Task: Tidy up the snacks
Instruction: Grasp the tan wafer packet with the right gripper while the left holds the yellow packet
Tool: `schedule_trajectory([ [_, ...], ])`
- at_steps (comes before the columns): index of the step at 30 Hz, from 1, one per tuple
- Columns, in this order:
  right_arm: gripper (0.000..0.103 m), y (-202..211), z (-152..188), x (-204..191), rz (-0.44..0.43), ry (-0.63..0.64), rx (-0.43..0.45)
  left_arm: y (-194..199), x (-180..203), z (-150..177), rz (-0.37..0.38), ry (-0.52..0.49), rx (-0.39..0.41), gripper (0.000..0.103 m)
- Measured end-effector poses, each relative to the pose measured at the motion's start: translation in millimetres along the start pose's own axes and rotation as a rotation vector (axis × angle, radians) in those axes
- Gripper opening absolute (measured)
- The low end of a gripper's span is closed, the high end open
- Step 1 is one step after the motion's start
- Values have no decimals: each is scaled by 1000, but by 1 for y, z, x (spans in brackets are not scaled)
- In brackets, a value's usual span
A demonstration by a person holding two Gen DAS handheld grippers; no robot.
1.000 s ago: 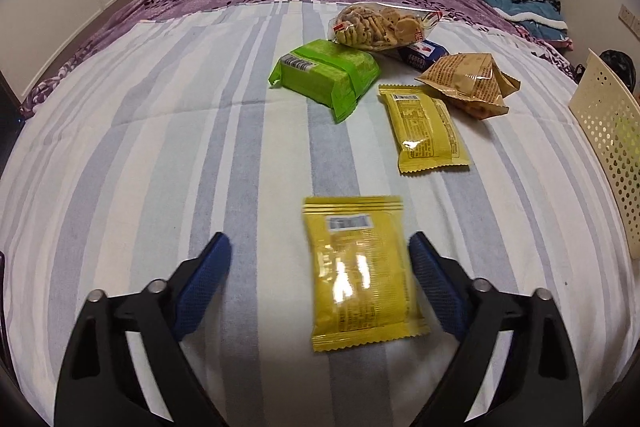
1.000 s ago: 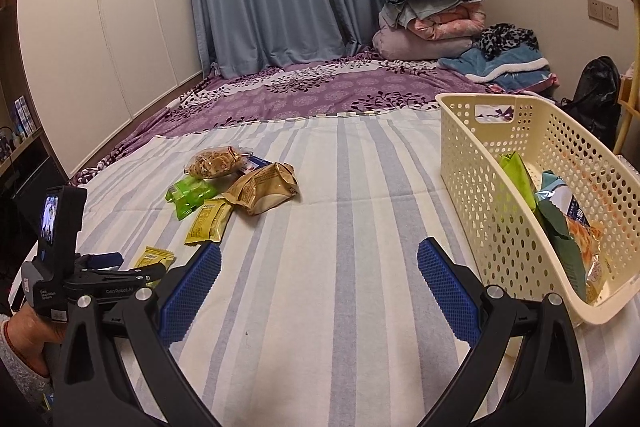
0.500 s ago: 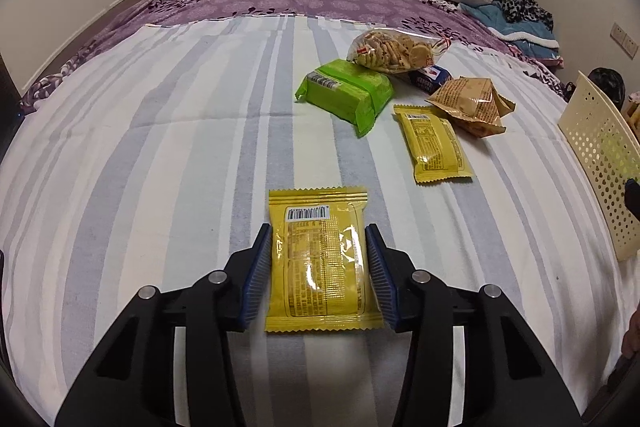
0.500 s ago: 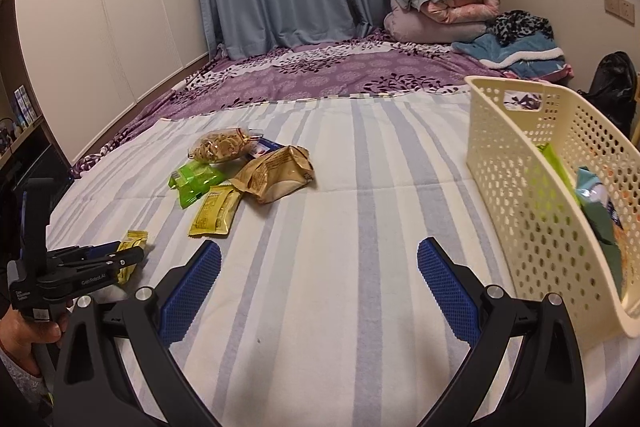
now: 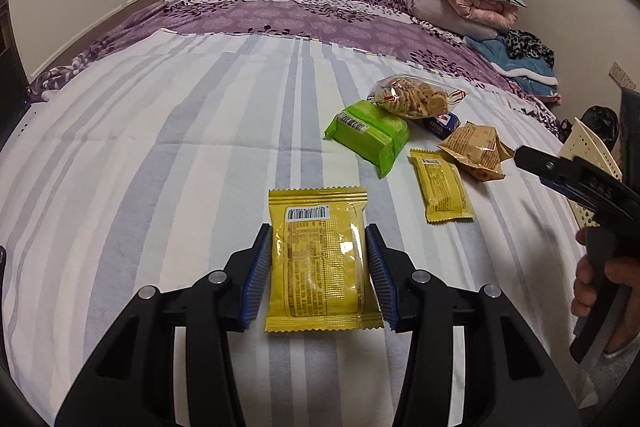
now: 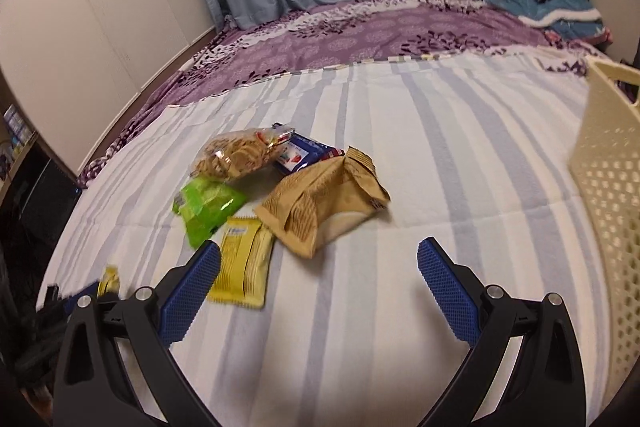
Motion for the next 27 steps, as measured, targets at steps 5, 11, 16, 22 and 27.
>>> schedule_trajectory([
  [5, 98, -39, -17, 8, 37, -97, -42, 2, -5, -2, 12, 15, 5, 47],
  [11, 98, -72, -29, 2, 92, -87, -80, 3, -12, -4, 16, 34, 11, 47],
  [16, 98, -80, -28, -9, 163, 10, -91, 3, -13, -6, 21, 42, 13, 47],
  [22, 86, -73, -25, -6, 173, 55, -92, 3, -12, -8, 21, 40, 14, 48],
  [27, 75, -62, -17, 0, 151, 75, -87, 4, -8, -9, 22, 30, 17, 48],
])
Point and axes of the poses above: each gripper's, at about its wrist camera, not at the fingertips, and y roughly against the way its jaws point, x to its right, z to its underside, the point moved 3 cm from there along -y, roughly the way its jaws point, and after that the axes turned 10 degrees about y, right-handed, at the moved point
